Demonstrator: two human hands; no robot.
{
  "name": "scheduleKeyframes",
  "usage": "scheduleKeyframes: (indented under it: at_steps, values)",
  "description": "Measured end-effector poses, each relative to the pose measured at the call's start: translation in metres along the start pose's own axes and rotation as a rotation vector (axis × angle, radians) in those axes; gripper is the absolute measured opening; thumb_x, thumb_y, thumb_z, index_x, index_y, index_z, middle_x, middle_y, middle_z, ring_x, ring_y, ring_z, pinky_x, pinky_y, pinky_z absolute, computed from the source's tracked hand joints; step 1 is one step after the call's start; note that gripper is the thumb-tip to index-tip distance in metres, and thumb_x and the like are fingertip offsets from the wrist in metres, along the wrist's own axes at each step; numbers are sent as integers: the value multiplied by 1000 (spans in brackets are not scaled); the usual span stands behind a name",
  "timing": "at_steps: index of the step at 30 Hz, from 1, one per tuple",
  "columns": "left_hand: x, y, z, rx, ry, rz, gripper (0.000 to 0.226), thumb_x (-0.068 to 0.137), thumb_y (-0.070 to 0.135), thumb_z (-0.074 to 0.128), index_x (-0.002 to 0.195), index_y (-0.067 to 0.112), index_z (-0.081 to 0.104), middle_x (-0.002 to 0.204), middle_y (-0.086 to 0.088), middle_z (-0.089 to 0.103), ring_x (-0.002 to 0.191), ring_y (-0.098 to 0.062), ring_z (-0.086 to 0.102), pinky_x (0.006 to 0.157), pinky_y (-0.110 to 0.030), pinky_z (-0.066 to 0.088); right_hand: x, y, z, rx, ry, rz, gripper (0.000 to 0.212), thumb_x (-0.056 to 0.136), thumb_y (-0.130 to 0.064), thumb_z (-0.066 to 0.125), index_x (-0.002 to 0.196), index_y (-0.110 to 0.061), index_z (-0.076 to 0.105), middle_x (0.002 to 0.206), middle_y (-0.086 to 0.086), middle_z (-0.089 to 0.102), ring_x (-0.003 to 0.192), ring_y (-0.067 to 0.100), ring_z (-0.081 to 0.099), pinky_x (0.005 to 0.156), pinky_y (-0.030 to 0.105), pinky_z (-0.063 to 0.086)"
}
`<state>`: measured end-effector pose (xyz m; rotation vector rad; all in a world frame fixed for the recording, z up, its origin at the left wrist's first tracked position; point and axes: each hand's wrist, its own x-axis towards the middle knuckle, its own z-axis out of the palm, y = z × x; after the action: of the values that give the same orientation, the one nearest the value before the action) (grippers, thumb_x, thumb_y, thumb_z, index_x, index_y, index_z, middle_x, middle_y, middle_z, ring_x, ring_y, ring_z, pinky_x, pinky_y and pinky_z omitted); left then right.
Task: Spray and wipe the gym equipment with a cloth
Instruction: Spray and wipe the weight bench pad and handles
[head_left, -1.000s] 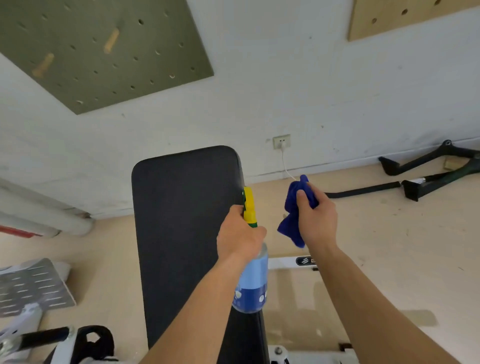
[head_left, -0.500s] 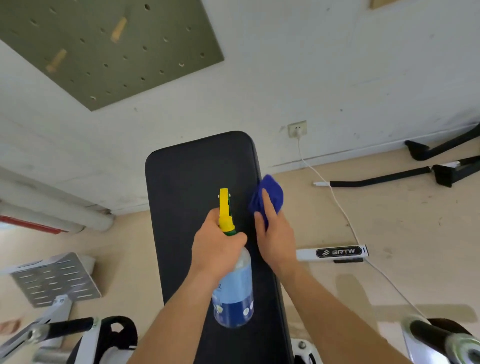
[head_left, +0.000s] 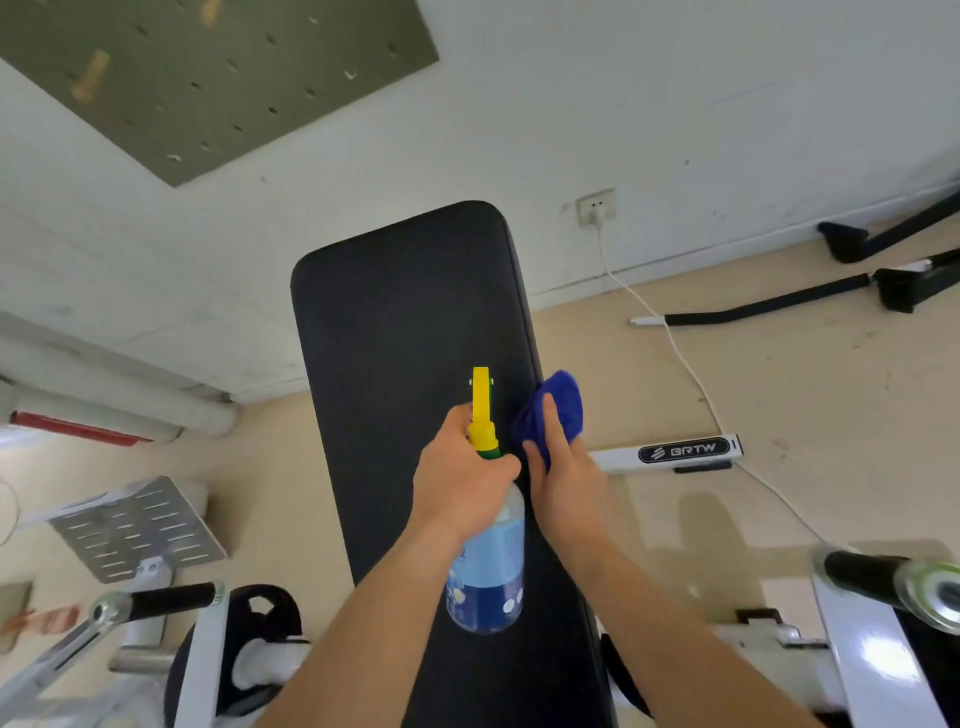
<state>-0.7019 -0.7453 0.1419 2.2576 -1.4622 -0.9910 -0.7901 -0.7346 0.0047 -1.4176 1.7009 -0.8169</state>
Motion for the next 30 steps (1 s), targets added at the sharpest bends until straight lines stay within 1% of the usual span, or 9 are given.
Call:
scheduleKeyframes:
  at_steps: [4, 8, 11, 13, 17, 19, 22, 26, 30]
  values:
    - [-9, 5, 21, 51, -70, -6, 32, 82, 16, 70, 109, 28, 55, 80, 9, 58, 74, -11, 56, 69, -30, 45, -56, 56, -15, 25, -155, 97, 56, 101, -35, 49, 154, -35, 29, 105, 8, 70, 79, 19, 62, 72, 30, 48]
    - [-18, 11, 46, 85, -123, -29, 29, 85, 18, 72, 105, 29, 54, 85, 9, 59, 79, -12, 59, 75, -34, 49, -37, 53, -72, 265, 70, 317, 54, 103, -31, 48, 154, -37, 29, 105, 0, 66, 79, 9, 61, 69, 24, 51]
    - [-23, 7, 58, 100, -120, -66, 25, 84, 21, 74, 93, 28, 52, 84, 7, 60, 76, -12, 59, 72, -33, 49, 2, 33, -100, 325, 188, 228, 49, 104, -31, 47, 151, -26, 39, 102, -3, 67, 79, 1, 59, 72, 15, 46]
    - [-27, 0, 60, 99, -124, -91, 23, 83, 20, 75, 91, 24, 54, 84, 3, 62, 76, -16, 61, 69, -33, 51, 38, 11, -100, 348, 135, 128, 43, 105, -31, 45, 146, -22, 45, 96, -7, 65, 79, -3, 60, 68, 9, 46]
    - [-33, -15, 42, 55, -57, -104, 22, 79, 16, 73, 95, 25, 60, 86, 1, 68, 82, -21, 66, 76, -41, 55, 91, -35, -59, 274, -16, -52, 49, 107, -33, 37, 155, -30, 29, 126, 9, 64, 103, 24, 63, 85, 29, 45]
    - [-32, -20, 26, 36, -14, -95, 26, 80, 15, 72, 98, 29, 61, 85, 4, 67, 80, -16, 65, 71, -34, 53, 77, -30, -24, 158, -3, -73, 52, 106, -35, 35, 157, -32, 21, 129, 14, 60, 102, 32, 61, 87, 37, 47]
    - [-21, -23, 3, 28, 37, -67, 28, 82, 13, 71, 102, 28, 60, 86, 2, 65, 79, -14, 62, 64, -25, 43, 0, 13, 6, 89, 34, -28, 55, 104, -35, 40, 156, -35, 20, 118, 14, 63, 89, 33, 62, 77, 42, 52]
    - [-7, -23, -8, 82, 38, -5, 27, 84, 16, 71, 105, 27, 56, 83, 2, 60, 74, -13, 57, 61, -26, 38, -93, 63, -2, 11, -152, 101, 58, 103, -38, 43, 155, -38, 16, 105, 10, 69, 81, 23, 63, 73, 36, 52]
    - [-12, -32, -3, 74, 20, -4, 31, 85, 17, 72, 110, 29, 57, 87, 3, 62, 78, -13, 59, 63, -24, 39, -19, 26, -9, 6, -43, 62, 53, 106, -33, 38, 157, -28, 24, 126, 17, 62, 102, 36, 63, 89, 43, 51]
